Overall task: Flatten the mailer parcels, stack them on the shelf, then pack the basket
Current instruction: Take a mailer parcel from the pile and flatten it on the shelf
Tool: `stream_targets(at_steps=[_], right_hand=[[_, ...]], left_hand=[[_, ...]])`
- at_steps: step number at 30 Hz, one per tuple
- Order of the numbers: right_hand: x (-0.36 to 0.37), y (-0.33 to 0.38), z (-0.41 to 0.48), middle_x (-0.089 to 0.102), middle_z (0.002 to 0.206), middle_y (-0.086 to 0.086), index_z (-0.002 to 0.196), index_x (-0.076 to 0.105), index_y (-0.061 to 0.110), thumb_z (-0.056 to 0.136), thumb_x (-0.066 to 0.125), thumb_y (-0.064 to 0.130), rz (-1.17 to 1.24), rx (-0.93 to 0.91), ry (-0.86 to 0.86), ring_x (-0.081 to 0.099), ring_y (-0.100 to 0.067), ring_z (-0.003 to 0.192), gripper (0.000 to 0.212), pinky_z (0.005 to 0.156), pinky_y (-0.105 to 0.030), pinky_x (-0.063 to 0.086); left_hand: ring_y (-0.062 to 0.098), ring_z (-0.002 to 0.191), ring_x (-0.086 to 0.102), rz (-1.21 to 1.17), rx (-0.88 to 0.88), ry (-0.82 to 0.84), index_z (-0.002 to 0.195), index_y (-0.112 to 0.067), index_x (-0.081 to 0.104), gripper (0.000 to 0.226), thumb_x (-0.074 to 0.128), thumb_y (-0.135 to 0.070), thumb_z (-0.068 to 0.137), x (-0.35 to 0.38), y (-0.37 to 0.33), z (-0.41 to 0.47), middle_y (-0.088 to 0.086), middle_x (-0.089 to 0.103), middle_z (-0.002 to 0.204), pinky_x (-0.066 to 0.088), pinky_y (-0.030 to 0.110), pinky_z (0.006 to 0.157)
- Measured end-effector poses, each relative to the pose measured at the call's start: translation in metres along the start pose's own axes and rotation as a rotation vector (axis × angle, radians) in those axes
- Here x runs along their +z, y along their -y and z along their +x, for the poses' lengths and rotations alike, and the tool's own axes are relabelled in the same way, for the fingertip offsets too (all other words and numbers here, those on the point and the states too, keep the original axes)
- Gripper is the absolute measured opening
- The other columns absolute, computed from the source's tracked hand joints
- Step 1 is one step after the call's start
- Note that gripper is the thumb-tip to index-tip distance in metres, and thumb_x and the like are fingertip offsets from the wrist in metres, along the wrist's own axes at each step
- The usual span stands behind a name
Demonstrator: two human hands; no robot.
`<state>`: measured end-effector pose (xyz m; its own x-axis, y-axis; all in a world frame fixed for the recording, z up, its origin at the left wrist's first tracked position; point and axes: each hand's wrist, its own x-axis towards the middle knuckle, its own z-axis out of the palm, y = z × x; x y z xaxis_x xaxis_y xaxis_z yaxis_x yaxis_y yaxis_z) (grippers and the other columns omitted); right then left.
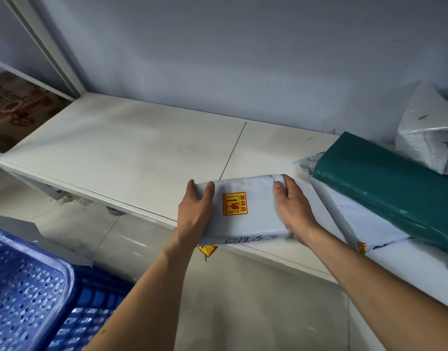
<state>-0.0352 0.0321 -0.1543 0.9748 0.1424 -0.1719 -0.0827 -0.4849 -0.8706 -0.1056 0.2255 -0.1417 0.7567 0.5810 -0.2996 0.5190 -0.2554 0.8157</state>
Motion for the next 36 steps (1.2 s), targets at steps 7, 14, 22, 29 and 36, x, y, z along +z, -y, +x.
stream_targets(at_steps=[7,14,22,29,36], right_hand=[[-0.012,0.031,-0.005,0.051,0.138,0.000,0.141,0.042,0.021,0.101,0.046,0.034,-0.014,-0.192,-0.031,0.049,-0.019,0.124,0.042,0.096,-0.024,0.036],[-0.009,0.052,-0.012,0.051,0.101,0.012,0.122,0.041,0.023,0.097,0.052,0.038,0.135,-0.184,-0.151,0.051,-0.015,0.100,0.031,0.087,-0.033,0.043],[0.002,0.056,0.000,0.061,0.103,0.009,0.107,0.062,0.025,0.093,0.055,0.028,0.207,-0.104,-0.214,0.058,-0.009,0.094,0.015,0.080,-0.025,0.043],[0.003,0.054,-0.006,0.059,0.082,0.017,0.094,0.065,0.023,0.097,0.046,0.022,0.271,-0.051,-0.245,0.052,0.002,0.072,0.019,0.066,-0.019,0.041],[0.006,0.055,-0.011,0.055,0.075,0.016,0.093,0.066,0.021,0.098,0.043,0.014,0.354,-0.055,-0.315,0.052,0.010,0.061,0.024,0.055,-0.005,0.037]], left_hand=[[0.033,0.109,0.050,-0.300,-0.339,-0.041,0.137,-0.012,0.047,0.094,0.032,-0.085,0.080,-0.018,-0.027,0.004,0.011,0.054,0.131,0.041,0.045,0.100],[0.023,0.077,0.056,-0.545,-0.062,-0.269,0.087,-0.013,0.055,0.040,0.052,-0.052,0.083,-0.023,-0.047,-0.009,0.004,0.061,0.083,0.045,0.040,0.074],[0.016,0.069,0.040,-0.554,0.120,-0.288,0.077,-0.008,0.051,0.023,0.045,-0.024,0.092,-0.020,-0.029,-0.015,0.001,0.048,0.071,0.034,0.032,0.062],[0.017,0.072,0.046,-0.620,-0.087,-0.304,0.091,-0.014,0.054,0.032,0.043,-0.043,0.097,-0.019,-0.026,-0.022,0.001,0.053,0.082,0.038,0.035,0.069],[0.018,0.074,0.049,-0.718,-0.208,-0.274,0.090,-0.014,0.056,0.029,0.048,-0.041,0.096,-0.025,-0.025,-0.023,0.003,0.054,0.084,0.039,0.030,0.063]])
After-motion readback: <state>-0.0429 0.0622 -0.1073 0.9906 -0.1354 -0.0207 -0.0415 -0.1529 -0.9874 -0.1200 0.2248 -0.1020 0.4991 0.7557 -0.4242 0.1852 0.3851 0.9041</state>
